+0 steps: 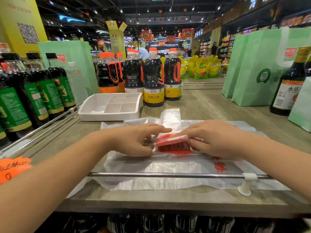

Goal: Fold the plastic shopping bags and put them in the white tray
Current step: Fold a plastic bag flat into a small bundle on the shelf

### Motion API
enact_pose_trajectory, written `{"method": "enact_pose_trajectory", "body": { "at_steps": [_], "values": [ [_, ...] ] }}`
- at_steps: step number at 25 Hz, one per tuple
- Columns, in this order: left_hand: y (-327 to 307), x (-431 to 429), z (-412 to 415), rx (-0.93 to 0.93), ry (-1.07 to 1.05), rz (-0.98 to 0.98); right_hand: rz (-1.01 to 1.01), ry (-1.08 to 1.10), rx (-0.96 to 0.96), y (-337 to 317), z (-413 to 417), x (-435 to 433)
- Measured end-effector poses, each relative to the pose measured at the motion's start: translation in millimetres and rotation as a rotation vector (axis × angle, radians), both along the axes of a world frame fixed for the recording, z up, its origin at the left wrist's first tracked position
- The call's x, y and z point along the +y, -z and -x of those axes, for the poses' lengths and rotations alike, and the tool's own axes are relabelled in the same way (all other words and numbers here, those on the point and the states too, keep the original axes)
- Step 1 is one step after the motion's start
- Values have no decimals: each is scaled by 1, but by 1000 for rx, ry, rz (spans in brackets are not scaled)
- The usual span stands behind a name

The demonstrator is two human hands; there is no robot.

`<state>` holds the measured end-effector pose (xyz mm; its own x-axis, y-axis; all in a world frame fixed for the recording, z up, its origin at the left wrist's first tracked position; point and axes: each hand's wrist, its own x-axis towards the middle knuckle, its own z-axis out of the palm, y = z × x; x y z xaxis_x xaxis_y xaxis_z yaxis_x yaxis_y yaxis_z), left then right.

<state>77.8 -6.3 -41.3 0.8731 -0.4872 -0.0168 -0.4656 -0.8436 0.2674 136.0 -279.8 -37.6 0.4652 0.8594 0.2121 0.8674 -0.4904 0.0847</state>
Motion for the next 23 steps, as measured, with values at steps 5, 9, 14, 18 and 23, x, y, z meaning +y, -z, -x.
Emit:
{"method": "enact_pose_trajectory", "body": {
  "at_steps": [5, 9, 14, 18, 23],
  "values": [
    [11, 0, -9, -189, 12, 121, -112, 20, 159, 3, 0, -1],
    [20, -1, -14, -286, -16, 180, -224, 70, 248, 11, -6, -1],
    [25, -1, -16, -303, -17, 242, -270, 112, 291, 15, -7, -1],
    [25, -6, -13, -303, 9, 300, -279, 21, 297, 11, 1, 3],
    [19, -9, -12, -289, 8, 288, -310, 130, 241, 12, -6, 5]
  ]
}}
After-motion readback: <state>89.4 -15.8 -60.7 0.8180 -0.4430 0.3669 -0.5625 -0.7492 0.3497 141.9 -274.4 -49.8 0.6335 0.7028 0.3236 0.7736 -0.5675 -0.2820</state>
